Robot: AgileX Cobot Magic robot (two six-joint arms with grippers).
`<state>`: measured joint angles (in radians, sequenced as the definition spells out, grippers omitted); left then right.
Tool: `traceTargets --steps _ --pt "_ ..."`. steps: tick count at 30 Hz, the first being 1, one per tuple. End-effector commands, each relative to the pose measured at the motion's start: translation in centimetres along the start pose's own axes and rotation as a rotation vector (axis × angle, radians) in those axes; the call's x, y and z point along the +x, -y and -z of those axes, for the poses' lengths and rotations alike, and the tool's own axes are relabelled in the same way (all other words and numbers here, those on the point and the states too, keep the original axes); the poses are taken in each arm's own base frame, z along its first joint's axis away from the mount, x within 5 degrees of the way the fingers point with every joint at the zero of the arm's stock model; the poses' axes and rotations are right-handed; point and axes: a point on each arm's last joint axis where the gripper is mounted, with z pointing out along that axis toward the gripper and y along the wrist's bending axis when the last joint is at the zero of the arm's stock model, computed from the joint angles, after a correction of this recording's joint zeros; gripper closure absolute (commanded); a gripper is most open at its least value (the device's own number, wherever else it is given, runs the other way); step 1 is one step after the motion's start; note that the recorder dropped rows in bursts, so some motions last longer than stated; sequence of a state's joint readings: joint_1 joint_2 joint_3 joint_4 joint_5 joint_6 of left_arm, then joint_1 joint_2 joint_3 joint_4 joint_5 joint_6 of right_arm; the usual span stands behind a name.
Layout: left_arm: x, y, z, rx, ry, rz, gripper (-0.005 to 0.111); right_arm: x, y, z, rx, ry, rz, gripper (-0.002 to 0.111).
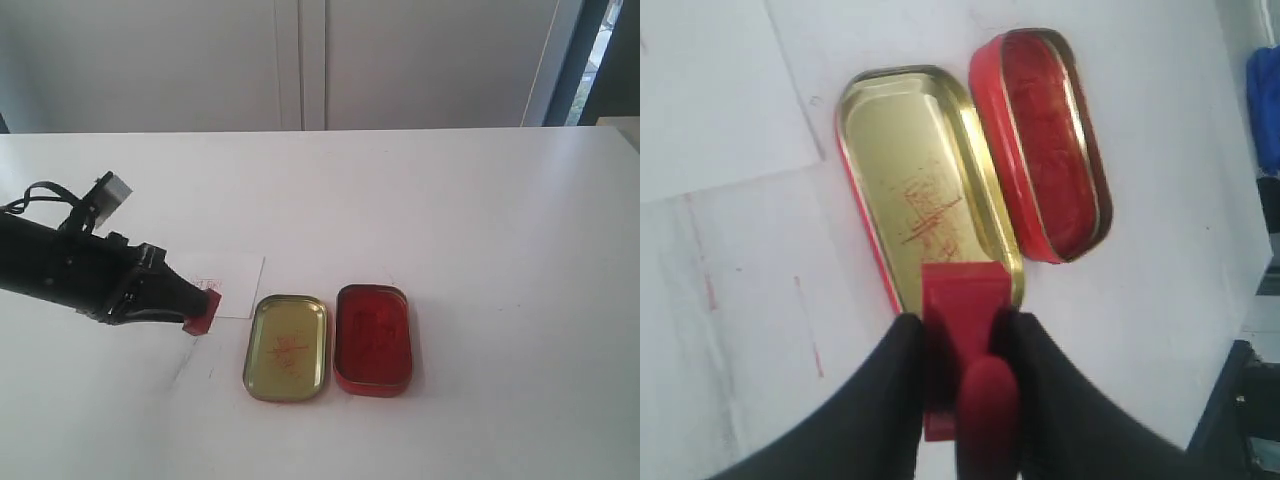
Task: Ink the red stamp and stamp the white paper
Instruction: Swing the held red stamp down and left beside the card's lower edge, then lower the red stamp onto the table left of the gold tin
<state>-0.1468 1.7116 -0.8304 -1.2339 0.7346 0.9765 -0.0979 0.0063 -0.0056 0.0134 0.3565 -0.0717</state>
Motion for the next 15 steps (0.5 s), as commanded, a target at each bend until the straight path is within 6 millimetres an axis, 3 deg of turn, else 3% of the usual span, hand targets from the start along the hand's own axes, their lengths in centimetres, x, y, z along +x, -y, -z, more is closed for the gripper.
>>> traceTargets --steps 1,6,15 --pt "0.6 -0.8 -0.3 -0.023 0.012 0.044 0.107 0.0 0.0 0.0 0.007 0.014 0.007 0.108" --pt "0.4 -1.8 -1.6 0.041 0.045 0.132 0.107 0.0 0.0 0.0 0.007 0.014 0.007 0.108" --pt "1.1 -3.8 -3.0 0.003 0.007 0.194 0.107 0.0 0.0 0.0 0.007 0.014 0.007 0.108"
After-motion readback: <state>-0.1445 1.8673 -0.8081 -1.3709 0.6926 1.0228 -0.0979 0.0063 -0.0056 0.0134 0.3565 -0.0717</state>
